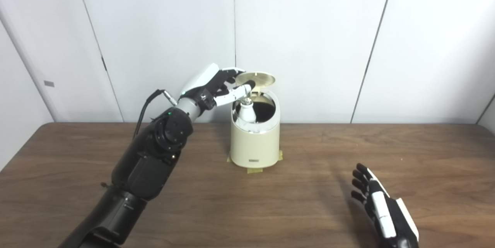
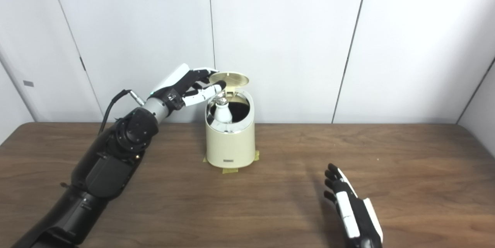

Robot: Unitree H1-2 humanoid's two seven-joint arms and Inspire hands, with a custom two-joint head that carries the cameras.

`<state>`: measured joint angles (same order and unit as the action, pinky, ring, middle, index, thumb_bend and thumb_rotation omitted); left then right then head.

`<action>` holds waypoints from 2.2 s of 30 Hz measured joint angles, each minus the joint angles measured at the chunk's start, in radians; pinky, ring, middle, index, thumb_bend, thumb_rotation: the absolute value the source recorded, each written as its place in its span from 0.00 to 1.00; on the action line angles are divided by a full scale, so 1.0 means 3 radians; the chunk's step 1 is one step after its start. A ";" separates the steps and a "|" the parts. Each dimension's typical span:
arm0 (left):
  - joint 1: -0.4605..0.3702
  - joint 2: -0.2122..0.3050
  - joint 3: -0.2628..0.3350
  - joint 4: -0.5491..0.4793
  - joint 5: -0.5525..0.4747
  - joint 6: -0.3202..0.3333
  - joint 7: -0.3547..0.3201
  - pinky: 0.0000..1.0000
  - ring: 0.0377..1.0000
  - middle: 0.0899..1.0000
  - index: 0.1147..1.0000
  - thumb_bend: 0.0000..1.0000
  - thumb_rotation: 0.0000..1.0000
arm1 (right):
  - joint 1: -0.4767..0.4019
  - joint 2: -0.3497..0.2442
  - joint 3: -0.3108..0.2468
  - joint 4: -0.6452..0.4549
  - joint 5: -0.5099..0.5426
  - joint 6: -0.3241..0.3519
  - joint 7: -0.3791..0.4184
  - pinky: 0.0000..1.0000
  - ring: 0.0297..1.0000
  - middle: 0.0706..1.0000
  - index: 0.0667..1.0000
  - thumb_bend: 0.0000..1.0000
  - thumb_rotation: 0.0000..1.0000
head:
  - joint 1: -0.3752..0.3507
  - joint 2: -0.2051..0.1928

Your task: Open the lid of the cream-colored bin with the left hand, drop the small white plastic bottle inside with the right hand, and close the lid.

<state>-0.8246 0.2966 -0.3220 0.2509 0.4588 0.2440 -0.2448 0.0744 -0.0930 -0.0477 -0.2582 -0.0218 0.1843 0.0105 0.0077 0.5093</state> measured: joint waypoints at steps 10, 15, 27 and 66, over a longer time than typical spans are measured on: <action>-0.0056 0.0208 -0.0244 -0.0032 0.0488 -0.0336 -0.0048 0.81 0.83 0.80 0.74 0.52 0.75 | 0.0001 -0.0002 0.0022 0.0016 -0.0042 -0.0011 0.0002 0.84 0.89 0.88 0.91 0.61 0.99 | 0.0005 0.0026; -0.0056 0.0294 -0.0281 -0.0160 0.0705 -0.0441 -0.0111 0.81 0.85 0.81 0.74 0.51 0.74 | 0.0004 -0.0001 0.0052 0.0009 -0.0052 -0.0009 0.0002 0.84 0.89 0.88 0.91 0.58 1.00 | -0.0005 0.0036; -0.0055 0.0309 -0.0346 -0.0203 0.1029 -0.0660 -0.0143 0.76 0.83 0.78 0.73 0.54 0.68 | 0.0018 0.0000 0.0072 -0.0028 -0.0062 0.0011 0.0002 0.87 0.89 0.88 0.92 0.58 0.98 | -0.0031 0.0092; 0.0082 0.0405 -0.0617 -0.0482 0.1957 -0.0993 -0.0631 1.00 0.92 0.83 0.83 0.55 0.86 | 0.0032 -0.0011 0.0203 -0.0129 -0.0612 0.0109 -0.0003 0.82 0.85 0.83 0.91 0.61 1.00 | -0.0102 0.0164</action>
<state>-0.8002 0.4181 -0.5071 0.1064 1.0459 -0.0540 -0.4342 0.0839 -0.0962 0.0133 -0.2968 -0.2056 0.2170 0.0096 -0.0230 0.5584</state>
